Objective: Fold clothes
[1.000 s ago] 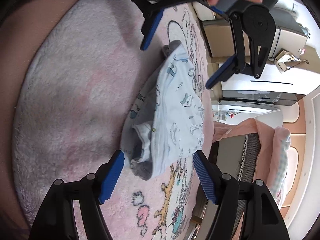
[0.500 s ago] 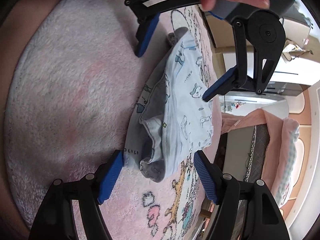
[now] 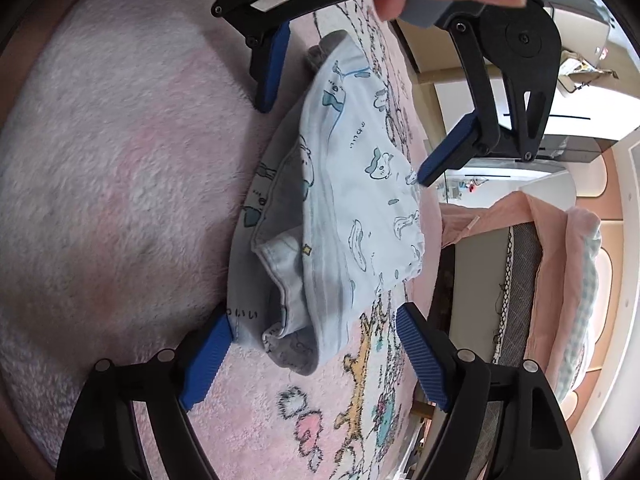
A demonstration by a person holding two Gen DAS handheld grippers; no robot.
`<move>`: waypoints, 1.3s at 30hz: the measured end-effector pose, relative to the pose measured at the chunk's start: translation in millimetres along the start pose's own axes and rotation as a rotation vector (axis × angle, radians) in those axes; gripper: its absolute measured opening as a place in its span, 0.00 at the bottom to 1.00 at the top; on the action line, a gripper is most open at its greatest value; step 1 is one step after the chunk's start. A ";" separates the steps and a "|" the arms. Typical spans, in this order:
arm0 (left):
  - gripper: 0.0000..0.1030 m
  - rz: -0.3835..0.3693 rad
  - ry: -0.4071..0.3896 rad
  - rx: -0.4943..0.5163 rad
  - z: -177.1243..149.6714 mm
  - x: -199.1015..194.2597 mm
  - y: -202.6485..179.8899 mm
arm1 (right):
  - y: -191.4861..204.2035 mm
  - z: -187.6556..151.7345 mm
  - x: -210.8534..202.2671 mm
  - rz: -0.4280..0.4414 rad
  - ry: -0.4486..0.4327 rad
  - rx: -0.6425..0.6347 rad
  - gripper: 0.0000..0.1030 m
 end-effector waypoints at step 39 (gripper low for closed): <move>0.23 0.008 -0.072 -0.203 10.9 2.3 21.7 | 30.3 -0.8 -18.4 0.065 -0.021 -0.005 0.25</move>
Point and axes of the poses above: each gripper's, at about its wrist camera, not at the fingertips, and x roughly the way its jaws point, y to its left, z to its top, the point moved 3 cm from there along x, roughly the way its jaws point, and after that the axes turned 11 degrees about y, right-handed, at the moved point
